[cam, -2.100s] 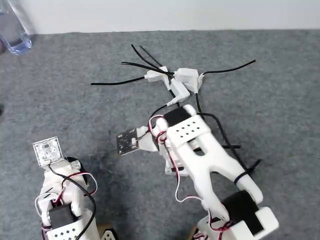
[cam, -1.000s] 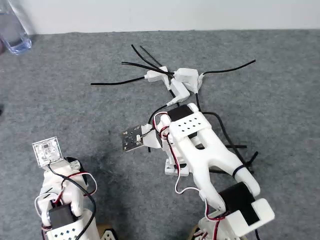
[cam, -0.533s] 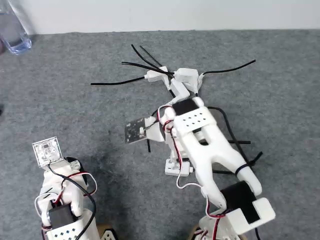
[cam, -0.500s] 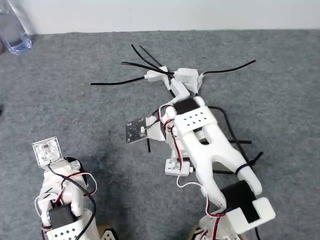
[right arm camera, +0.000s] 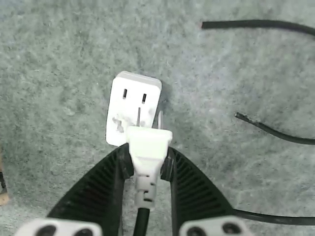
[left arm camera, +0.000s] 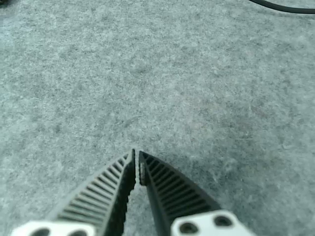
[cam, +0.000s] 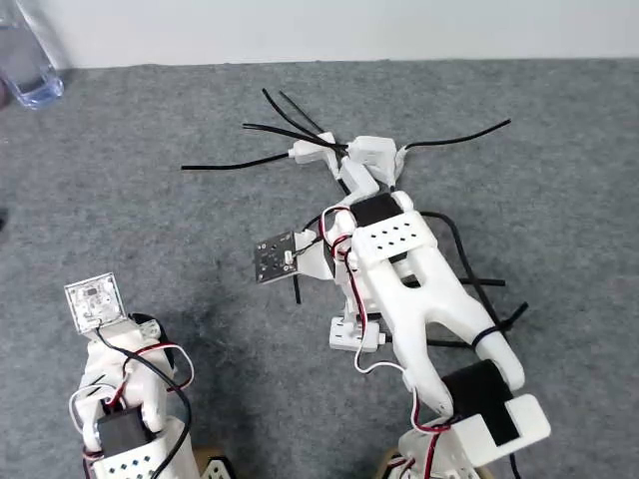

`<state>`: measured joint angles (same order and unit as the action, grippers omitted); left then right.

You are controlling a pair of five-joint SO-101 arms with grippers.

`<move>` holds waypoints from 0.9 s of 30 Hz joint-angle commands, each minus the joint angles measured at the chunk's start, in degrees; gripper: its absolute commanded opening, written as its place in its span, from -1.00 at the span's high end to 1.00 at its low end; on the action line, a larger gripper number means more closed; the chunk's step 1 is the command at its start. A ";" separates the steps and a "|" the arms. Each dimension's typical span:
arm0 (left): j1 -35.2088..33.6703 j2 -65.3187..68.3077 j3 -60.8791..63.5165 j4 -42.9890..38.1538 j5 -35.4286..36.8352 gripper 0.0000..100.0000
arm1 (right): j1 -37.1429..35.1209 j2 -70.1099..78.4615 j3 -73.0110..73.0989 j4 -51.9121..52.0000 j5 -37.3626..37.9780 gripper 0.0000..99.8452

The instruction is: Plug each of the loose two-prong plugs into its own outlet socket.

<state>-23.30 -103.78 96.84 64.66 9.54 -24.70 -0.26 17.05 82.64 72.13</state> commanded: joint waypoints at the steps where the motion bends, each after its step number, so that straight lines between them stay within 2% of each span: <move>1: -0.26 -0.44 -0.40 0.00 -0.44 0.97 | -0.31 -2.68 -0.18 0.22 -1.23 0.98; 10: -0.26 -0.44 -0.40 0.00 -0.44 0.97 | -0.22 -3.30 0.62 4.35 -3.60 0.98; 19: 0.26 -0.53 -0.40 -0.62 -0.18 0.97 | 1.54 -4.26 -0.26 3.91 -3.78 0.98; 22: 4.13 -0.53 -0.48 -7.65 0.09 0.97 | 1.98 -7.87 -1.05 3.82 -4.22 0.98; 24: 8.44 -0.53 -0.48 -11.34 0.09 0.97 | -0.04 -11.21 -0.79 2.51 -7.21 0.98; 27: 14.24 -0.53 -0.48 -11.69 0.00 0.97 | -2.24 -16.13 -0.70 1.71 -10.64 0.98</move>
<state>-14.07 -103.78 96.84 55.16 9.54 -25.41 -10.64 18.29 85.36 64.31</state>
